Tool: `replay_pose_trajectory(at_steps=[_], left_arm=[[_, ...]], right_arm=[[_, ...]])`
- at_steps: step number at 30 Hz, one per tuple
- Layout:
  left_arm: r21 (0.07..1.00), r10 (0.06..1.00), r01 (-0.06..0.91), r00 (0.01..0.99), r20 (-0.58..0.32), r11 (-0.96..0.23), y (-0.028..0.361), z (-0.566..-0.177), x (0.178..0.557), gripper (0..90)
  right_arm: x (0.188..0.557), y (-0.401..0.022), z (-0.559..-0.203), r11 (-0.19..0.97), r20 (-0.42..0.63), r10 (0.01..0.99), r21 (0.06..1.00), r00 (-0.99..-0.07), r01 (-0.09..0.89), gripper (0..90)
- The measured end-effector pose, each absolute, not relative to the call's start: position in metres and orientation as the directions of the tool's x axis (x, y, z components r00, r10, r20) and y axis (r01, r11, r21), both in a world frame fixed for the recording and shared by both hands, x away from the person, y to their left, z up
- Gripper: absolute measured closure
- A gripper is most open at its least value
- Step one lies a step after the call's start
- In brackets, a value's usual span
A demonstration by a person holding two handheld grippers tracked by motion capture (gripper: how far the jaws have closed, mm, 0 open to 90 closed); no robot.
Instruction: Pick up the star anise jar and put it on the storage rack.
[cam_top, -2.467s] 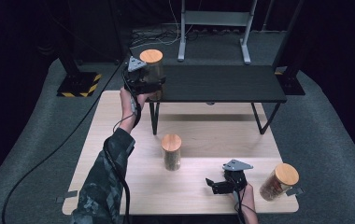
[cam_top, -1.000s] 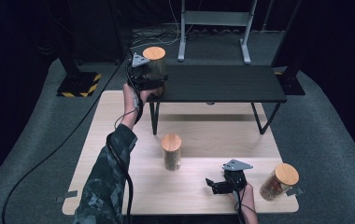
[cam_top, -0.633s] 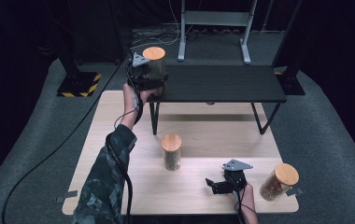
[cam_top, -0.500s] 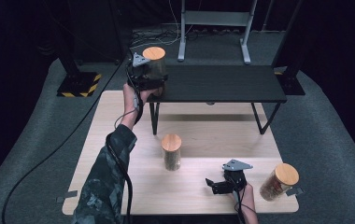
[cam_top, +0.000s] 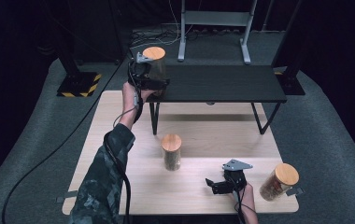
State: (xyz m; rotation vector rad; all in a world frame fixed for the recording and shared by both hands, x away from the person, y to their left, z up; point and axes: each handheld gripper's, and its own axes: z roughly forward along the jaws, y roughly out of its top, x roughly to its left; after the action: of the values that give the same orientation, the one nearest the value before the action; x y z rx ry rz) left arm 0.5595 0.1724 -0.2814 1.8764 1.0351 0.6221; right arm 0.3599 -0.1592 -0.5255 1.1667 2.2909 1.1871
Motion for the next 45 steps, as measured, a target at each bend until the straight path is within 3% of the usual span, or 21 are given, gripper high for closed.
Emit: replay_pose_trajectory(at_steps=[24,45], left_arm=[[0.791,0.810,0.458,0.582,0.079,-0.406,0.202,-0.306,0.518,0.0],[0.690,0.805,0.566,0.592,0.041,-0.451,0.229,-0.412,0.477,0.0]], right_arm=[[0.360,-0.159,-0.526,0.326,0.092,0.779,0.785,-0.620,0.526,1.8],[0.360,-0.159,-0.525,0.324,0.096,0.778,0.785,-0.621,0.527,1.7]])
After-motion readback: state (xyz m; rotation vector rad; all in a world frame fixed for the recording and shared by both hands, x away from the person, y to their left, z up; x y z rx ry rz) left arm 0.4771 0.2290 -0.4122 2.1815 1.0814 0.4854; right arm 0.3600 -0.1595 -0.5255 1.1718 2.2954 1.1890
